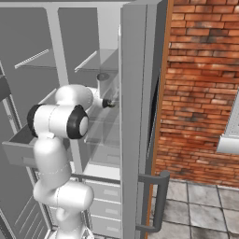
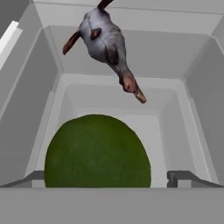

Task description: Take the lime and garlic from the fridge shelf and place them in the freezer drawer to begin freezing them.

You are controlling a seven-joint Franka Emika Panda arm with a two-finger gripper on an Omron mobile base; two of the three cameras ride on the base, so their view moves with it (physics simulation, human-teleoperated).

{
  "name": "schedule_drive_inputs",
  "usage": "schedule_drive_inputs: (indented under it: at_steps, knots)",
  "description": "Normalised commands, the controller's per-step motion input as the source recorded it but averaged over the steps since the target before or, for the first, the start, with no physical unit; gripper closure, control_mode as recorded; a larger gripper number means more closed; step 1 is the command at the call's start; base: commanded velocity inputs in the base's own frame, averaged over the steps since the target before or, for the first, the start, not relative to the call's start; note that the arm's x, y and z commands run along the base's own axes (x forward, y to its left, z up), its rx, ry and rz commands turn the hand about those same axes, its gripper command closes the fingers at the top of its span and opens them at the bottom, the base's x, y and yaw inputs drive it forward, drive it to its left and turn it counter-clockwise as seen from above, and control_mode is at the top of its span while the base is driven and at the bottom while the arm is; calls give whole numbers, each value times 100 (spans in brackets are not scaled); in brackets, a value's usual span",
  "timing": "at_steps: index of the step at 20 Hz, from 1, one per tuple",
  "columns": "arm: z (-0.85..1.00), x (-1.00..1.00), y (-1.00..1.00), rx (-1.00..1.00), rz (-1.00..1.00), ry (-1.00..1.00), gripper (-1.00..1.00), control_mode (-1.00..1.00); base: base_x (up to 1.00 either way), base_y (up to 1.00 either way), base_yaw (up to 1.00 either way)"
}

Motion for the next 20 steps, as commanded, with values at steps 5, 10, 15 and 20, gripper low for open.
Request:
schedule_drive_inputs:
  at_steps: [5,10,15,20]
  knots:
    - [-17,19,0,0,2,0,-100,-100,0,0,0]
    - [-40,0,0,0,4,-3,-100,-100,0,0,0]
    - [-26,1,2,0,3,-7,100,-100,0,0,0]
    - [-20,1,0,0,5,-12,100,-100,0,0,0]
